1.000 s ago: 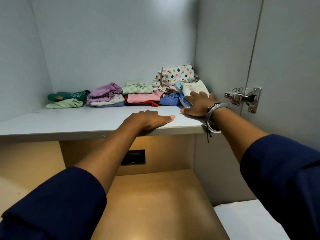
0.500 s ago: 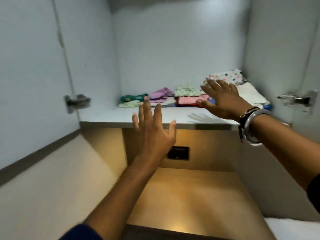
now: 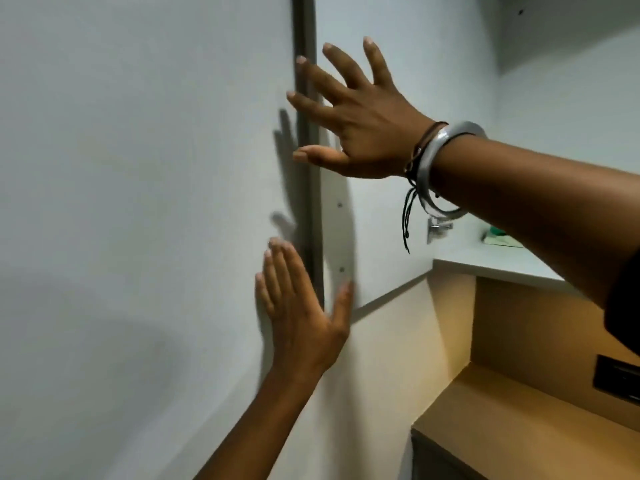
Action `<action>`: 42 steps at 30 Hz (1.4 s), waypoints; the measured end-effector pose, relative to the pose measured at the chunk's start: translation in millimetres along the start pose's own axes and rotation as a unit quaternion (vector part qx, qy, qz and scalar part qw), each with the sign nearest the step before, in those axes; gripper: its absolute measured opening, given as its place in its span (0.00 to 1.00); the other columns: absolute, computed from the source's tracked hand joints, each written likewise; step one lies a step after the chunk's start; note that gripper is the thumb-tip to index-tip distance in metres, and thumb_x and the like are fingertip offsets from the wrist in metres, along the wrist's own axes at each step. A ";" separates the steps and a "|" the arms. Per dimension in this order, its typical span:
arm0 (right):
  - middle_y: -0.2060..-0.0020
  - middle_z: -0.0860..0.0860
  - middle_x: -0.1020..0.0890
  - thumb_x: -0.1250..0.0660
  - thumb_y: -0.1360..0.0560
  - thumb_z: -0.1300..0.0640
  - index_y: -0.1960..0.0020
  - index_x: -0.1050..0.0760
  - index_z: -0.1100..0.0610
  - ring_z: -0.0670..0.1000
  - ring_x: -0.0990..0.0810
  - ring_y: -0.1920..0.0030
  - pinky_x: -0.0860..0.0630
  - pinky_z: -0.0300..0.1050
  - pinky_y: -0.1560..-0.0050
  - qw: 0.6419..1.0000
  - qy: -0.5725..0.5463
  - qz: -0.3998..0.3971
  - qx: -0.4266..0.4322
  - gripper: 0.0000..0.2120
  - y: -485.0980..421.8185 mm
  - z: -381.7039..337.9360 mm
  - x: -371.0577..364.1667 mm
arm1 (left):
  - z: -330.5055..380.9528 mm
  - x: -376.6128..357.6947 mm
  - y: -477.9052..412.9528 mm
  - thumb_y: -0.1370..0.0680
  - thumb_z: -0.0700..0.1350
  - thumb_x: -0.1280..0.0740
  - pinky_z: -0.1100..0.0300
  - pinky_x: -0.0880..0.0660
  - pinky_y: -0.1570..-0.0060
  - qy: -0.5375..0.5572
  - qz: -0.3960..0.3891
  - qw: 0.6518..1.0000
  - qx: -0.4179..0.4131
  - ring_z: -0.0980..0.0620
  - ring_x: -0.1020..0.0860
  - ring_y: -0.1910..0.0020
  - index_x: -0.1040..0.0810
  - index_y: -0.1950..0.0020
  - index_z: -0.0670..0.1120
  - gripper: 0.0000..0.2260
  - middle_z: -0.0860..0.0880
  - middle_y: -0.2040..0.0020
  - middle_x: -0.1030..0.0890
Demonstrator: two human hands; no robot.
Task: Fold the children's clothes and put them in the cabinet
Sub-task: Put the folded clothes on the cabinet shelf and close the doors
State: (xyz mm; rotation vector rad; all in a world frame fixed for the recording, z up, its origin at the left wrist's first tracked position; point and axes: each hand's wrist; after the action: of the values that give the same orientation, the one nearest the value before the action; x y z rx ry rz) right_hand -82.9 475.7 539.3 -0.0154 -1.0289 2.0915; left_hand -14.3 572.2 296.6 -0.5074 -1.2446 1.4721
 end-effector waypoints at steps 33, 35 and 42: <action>0.20 0.55 0.54 0.54 0.23 0.33 0.20 0.50 0.52 0.59 0.58 0.21 0.62 0.64 0.25 0.908 0.263 -0.178 -0.273 0.36 253.6 185.4 4.1 | 294.6 -201.9 16.0 0.33 0.76 0.42 0.40 0.58 0.24 0.325 -0.153 0.920 -0.159 0.49 0.62 0.22 0.64 0.22 0.49 0.53 0.45 0.20 0.62; 0.20 0.55 0.53 0.56 0.23 0.32 0.20 0.51 0.52 0.60 0.58 0.21 0.61 0.65 0.25 0.908 0.260 -0.182 -0.274 0.37 260.5 197.0 -8.1 | 302.0 -218.3 16.7 0.33 0.77 0.43 0.40 0.59 0.25 0.296 -0.156 0.929 -0.155 0.48 0.63 0.22 0.65 0.22 0.50 0.53 0.46 0.21 0.63; 0.20 0.56 0.55 0.57 0.23 0.32 0.20 0.55 0.52 0.61 0.58 0.21 0.60 0.66 0.25 0.906 0.238 -0.222 -0.271 0.38 286.5 232.5 -35.3 | 319.9 -257.8 7.9 0.34 0.79 0.50 0.41 0.62 0.26 0.202 -0.164 0.948 -0.184 0.44 0.62 0.22 0.59 0.21 0.50 0.51 0.42 0.20 0.60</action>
State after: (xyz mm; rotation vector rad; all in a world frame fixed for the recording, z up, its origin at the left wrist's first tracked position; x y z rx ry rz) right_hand -320.2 195.0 491.3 -0.4993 -1.1384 1.2527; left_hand -202.6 208.2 325.9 -0.7665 -1.2021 0.8052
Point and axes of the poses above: each hand's wrist, its own y-axis away from the middle knuckle, its own x-axis out of the back of the hand, z = x × y
